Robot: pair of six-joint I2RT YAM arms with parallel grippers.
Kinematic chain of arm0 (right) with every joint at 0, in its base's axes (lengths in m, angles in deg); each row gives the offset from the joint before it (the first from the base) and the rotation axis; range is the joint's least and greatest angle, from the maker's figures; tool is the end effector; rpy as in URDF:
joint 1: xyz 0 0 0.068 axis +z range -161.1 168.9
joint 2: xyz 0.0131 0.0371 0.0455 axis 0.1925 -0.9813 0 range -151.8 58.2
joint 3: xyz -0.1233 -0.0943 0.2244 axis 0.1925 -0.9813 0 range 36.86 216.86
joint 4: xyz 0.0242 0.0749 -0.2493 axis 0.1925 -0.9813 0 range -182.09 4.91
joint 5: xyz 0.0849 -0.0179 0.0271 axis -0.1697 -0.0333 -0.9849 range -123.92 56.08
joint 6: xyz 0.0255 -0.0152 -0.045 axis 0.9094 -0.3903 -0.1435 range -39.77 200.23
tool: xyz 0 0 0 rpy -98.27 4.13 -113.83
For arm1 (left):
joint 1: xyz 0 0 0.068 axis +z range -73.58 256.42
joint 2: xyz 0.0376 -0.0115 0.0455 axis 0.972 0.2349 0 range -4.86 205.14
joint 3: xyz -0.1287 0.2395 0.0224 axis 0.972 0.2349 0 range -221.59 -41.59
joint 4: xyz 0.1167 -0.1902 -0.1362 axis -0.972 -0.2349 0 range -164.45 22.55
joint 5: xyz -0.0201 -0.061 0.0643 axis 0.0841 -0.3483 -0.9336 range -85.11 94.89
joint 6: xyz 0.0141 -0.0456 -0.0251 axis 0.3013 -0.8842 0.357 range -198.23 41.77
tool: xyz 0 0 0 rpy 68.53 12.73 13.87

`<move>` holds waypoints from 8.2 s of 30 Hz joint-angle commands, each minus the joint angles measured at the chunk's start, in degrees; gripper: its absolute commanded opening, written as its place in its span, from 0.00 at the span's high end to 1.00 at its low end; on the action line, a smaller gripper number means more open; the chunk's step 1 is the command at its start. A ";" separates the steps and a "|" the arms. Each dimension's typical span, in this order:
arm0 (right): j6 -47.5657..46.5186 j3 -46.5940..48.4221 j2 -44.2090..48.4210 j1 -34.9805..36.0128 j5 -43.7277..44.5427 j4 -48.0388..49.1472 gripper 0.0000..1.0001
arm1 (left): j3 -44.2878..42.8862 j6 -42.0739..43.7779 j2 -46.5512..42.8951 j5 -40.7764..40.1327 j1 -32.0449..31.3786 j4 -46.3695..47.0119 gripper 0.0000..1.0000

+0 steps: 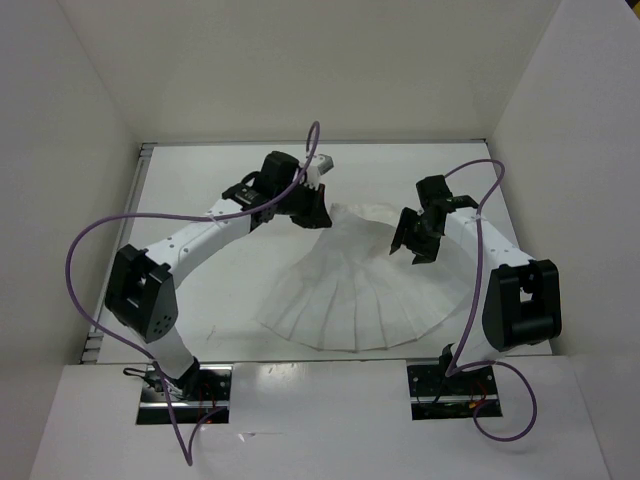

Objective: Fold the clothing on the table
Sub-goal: Flatten the skirt out

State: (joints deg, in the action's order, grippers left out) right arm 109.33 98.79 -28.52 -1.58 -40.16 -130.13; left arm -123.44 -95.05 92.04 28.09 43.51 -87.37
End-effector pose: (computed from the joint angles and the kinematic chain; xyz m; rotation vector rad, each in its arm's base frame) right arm 0.2855 0.0518 0.2262 0.4540 2.7920 0.3118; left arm 0.3209 -0.2245 0.3087 0.5570 2.2100 -0.9183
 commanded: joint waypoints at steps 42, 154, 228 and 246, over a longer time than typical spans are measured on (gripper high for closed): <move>-8.27 41.78 -43.36 9.91 -4.57 3.02 0.48 | 11.00 -21.68 13.67 -16.35 34.58 9.21 1.00; -4.49 26.49 -31.41 -0.91 2.72 7.07 1.00 | -11.84 -8.41 30.00 27.86 30.54 14.21 0.27; -11.53 31.33 36.79 -0.47 -12.74 -13.94 1.00 | 13.71 -24.57 -48.73 30.86 31.06 8.76 1.00; -10.38 20.51 1.22 -2.13 -10.28 7.41 1.00 | 10.84 -20.97 3.35 22.32 31.06 21.84 1.00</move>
State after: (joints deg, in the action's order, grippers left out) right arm 99.87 117.80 -26.09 -1.03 -52.62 -129.06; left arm -108.11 -117.43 90.03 50.21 74.02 -72.29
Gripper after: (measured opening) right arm 0.006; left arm 0.020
